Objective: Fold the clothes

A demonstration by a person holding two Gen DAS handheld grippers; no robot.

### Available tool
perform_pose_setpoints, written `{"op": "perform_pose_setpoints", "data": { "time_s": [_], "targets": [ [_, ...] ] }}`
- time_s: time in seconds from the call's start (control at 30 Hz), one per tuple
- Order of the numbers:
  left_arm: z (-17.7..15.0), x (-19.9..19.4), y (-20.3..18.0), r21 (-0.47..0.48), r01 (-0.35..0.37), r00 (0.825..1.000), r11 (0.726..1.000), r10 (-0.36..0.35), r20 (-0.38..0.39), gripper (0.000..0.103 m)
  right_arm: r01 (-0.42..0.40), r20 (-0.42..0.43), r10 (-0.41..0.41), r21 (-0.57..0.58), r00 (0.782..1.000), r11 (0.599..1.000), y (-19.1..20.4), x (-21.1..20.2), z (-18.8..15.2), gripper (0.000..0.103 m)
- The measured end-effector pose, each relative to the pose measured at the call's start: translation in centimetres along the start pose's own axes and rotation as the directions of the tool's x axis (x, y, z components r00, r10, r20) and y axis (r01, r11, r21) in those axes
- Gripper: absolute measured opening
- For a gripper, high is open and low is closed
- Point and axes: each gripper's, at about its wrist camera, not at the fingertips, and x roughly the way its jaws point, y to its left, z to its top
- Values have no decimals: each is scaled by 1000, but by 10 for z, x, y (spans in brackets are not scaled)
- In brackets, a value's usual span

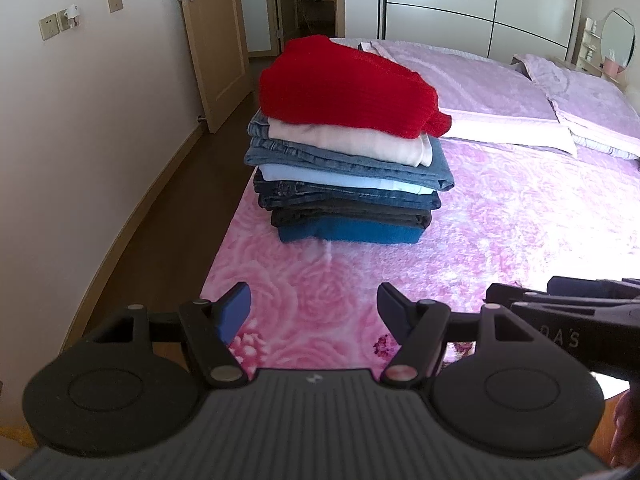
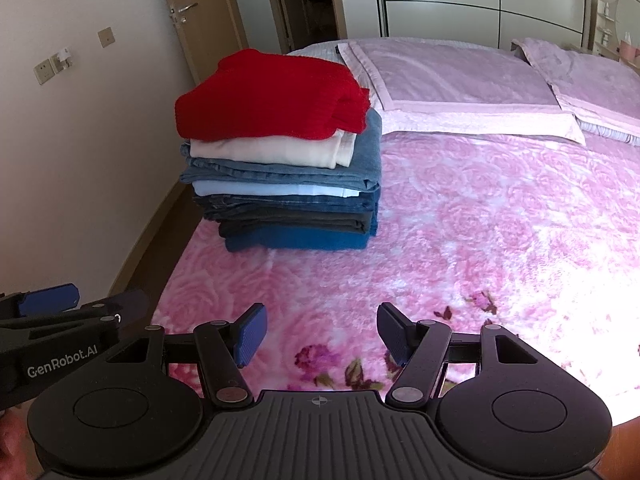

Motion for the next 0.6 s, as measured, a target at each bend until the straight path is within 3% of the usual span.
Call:
{"op": "perform_pose_setpoints", "data": {
  "time_s": [0.23,0.6],
  "targets": [
    [-9,10,2,-8,-4,1000,1000,4,-2,66,-3,-10,3,-17,1000,1000,-2,14,-6,64],
    [3,21,-3,-2,-4,1000,1000,4,13,66,3,-1,-3,-28,1000,1000,-8,20,-1,64]
  ]
}}
